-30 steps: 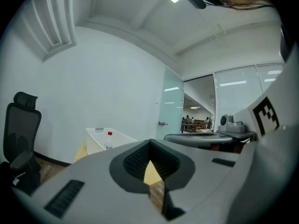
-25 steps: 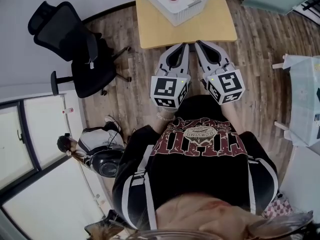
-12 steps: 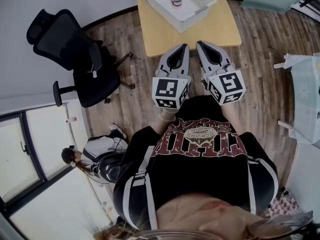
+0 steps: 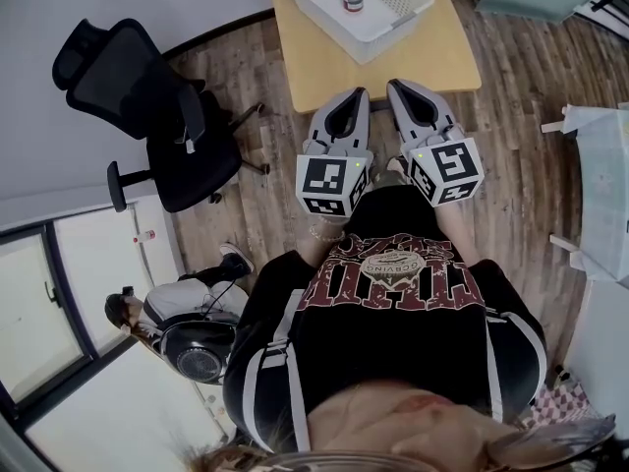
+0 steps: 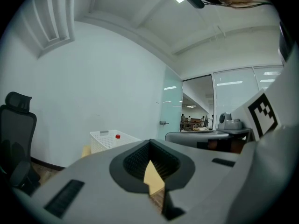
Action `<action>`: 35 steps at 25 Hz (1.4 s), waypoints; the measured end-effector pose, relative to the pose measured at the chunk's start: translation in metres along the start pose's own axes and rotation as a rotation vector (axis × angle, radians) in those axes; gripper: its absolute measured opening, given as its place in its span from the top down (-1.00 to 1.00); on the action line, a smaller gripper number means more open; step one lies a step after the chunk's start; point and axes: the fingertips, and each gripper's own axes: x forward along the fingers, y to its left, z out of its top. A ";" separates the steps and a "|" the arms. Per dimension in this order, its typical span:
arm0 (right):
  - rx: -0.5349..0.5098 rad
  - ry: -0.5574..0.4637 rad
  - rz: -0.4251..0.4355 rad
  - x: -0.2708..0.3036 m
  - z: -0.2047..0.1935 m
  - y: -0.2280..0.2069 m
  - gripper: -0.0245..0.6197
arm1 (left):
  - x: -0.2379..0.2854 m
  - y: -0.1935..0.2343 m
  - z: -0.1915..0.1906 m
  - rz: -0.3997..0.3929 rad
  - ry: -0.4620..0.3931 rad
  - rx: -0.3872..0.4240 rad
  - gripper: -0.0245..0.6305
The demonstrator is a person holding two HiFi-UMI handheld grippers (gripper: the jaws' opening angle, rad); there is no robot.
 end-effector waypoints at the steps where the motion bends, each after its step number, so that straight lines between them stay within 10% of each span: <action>1: -0.001 -0.001 0.000 0.001 0.001 0.000 0.87 | 0.000 0.001 0.001 0.001 -0.001 0.000 0.78; 35: -0.012 0.026 0.096 0.112 0.035 -0.099 0.87 | 0.130 0.055 0.038 0.094 0.003 -0.020 0.78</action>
